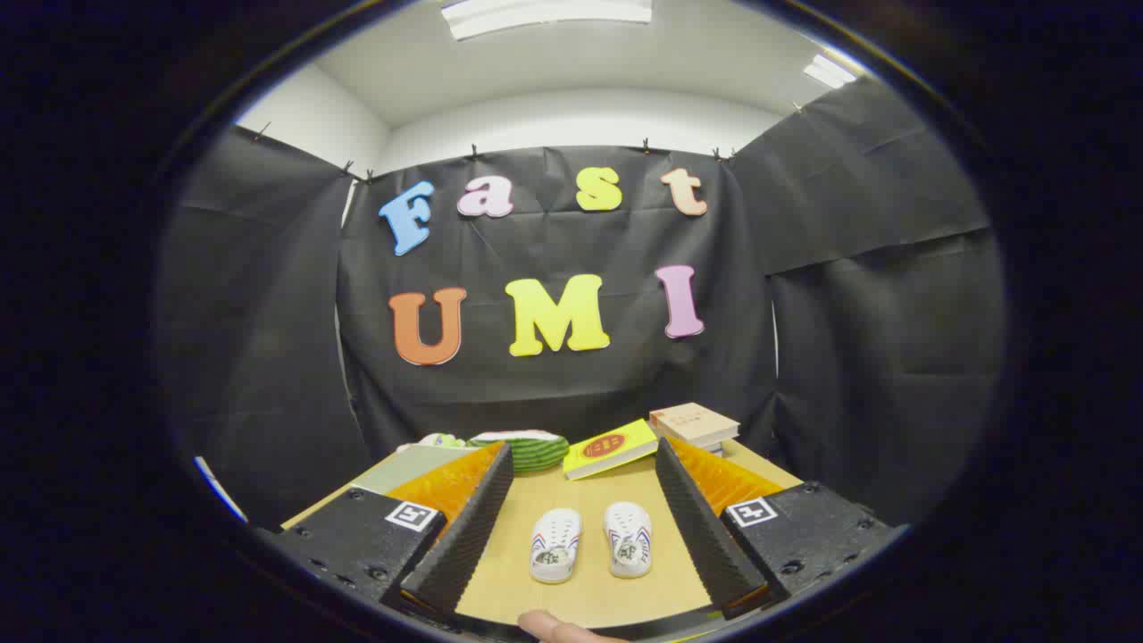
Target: Open the storage box then place both shoes into the box .Put the left shoe in first, then the right shoe, with the right side of both shoes facing outward in a uniform manner.
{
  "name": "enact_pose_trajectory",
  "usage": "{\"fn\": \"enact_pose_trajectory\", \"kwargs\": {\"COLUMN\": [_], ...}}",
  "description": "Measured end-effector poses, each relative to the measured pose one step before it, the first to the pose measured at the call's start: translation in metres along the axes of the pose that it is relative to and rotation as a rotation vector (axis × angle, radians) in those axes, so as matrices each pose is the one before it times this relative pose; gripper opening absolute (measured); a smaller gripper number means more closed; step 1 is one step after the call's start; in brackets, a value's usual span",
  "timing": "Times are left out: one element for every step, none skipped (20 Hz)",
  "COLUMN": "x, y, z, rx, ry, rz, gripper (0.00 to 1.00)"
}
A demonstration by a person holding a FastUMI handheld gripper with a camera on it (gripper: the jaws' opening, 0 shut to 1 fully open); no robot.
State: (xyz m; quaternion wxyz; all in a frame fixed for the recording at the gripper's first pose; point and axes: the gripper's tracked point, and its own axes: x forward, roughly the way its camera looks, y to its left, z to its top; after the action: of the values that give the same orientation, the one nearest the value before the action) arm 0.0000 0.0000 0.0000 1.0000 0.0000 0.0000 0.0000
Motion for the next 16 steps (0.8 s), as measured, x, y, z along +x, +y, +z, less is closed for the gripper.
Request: {"fn": "enact_pose_trajectory", "kwargs": {"x": [0.00123, 0.00102, 0.00188, 0.00116, 0.00128, 0.00159, 0.0006, 0.00023, 0.00166, 0.00192, 0.00268, 0.004, 0.00411, 0.0055, 0.0056, 0.00565], "y": [-0.00226, -0.0008, -0.00007, 0.001, 0.0005, 0.00073, 0.00183, 0.00087, 0.00064, 0.00103, 0.00102, 0.0015, 0.0017, 0.00076, -0.0017, -0.00162], "z": [0.00077, -0.00044, -0.0014, -0.00283, -0.00194, -0.00148, -0.00052, -0.00073, -0.00148, -0.00313, -0.00376, -0.00492, -0.0035, -0.00277, -0.00414, -0.00224], "rx": [-0.00104, -0.00246, -0.00156, -0.00122, 0.00117, 0.00551, 0.00391, 0.00136, -0.00192, -0.00241, -0.0012, -0.00137, -0.00188, -0.00081, 0.00118, 0.00463], "ry": [0.00123, 0.00032, 0.0026, 0.00588, 0.00847, 0.00432, 0.00111, 0.00157, -0.00013, 0.0041, 0.00831, 0.01114, 0.01347, 0.0123, 0.01234, 0.01125], "rz": [-0.0024, -0.0014, -0.00118, 0.00273, 0.0029, 0.00378, 0.00437, 0.00138, 0.00326, 0.00151, 0.00258, 0.00494, 0.00523, 0.00316, -0.00029, -0.00212], "gripper": [1.0, 1.0, 1.0, 1.0, 1.0, 1.0, 1.0, 1.0, 1.0, 1.0, 1.0, 1.0, 1.0, 1.0, 1.0, 1.0]}}
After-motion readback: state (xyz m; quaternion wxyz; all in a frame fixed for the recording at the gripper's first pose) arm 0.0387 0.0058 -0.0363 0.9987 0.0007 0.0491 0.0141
